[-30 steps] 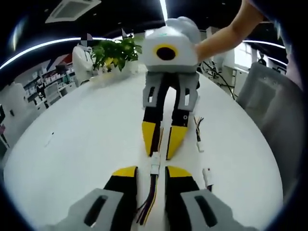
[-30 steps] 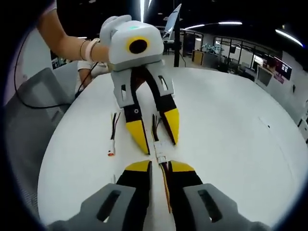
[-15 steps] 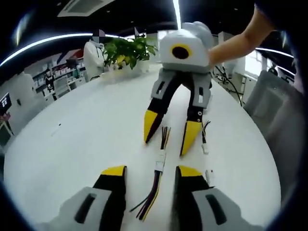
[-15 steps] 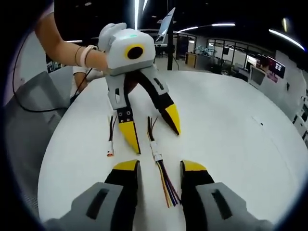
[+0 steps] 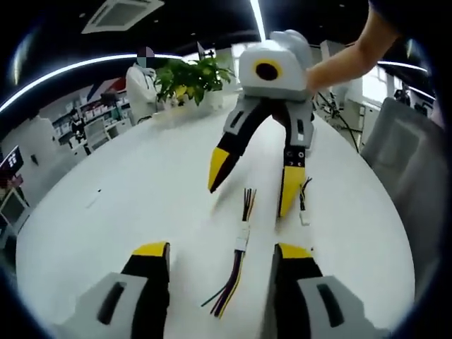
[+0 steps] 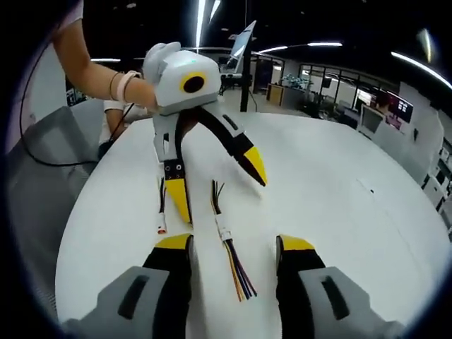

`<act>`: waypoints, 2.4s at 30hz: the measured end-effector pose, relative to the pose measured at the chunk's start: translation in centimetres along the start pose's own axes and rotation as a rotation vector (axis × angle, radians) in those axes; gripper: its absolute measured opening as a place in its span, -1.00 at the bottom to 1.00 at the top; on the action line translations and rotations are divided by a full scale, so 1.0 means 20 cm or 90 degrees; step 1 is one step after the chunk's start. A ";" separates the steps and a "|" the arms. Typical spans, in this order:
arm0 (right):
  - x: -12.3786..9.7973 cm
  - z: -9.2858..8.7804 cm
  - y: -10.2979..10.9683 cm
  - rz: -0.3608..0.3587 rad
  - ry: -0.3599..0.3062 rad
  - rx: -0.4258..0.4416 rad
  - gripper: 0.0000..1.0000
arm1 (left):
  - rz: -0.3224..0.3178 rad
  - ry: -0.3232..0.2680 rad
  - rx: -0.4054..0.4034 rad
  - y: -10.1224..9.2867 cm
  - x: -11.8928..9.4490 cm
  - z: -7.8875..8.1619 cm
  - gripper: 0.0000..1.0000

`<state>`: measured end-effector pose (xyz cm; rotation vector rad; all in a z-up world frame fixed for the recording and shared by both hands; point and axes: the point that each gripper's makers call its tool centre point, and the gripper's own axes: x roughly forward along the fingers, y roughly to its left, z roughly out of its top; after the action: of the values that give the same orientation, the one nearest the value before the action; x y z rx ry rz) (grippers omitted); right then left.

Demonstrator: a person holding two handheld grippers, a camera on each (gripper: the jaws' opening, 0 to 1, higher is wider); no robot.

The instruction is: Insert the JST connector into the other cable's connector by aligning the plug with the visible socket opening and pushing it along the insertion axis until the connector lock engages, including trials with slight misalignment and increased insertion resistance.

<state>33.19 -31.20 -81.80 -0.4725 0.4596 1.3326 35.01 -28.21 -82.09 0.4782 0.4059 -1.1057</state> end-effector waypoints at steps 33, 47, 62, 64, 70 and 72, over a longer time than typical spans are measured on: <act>-0.22 0.24 0.13 -0.008 -0.073 -0.049 -0.22 | 0.001 -0.045 0.038 -0.12 -0.17 0.19 0.08; -0.20 0.16 0.23 0.022 -0.053 -0.043 -0.25 | -0.024 -0.013 0.040 -0.29 -0.19 0.07 0.06; -0.16 0.01 0.29 0.033 -0.031 -0.013 -0.34 | -0.039 0.003 -0.006 -0.35 -0.15 -0.03 -0.01; -0.15 0.00 0.30 0.034 -0.027 -0.010 -0.34 | -0.034 0.013 -0.015 -0.35 -0.14 -0.04 -0.08; -0.12 -0.06 0.31 0.044 -0.013 -0.013 -0.38 | -0.045 0.011 -0.017 -0.38 -0.13 -0.07 -0.21; -0.11 -0.09 0.32 0.044 -0.008 -0.007 -0.41 | -0.051 0.017 -0.025 -0.39 -0.12 -0.08 -0.21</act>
<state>26.52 -32.84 -82.37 -0.4607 0.4622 1.4050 26.80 -28.38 -83.51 0.4454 0.4727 -1.1679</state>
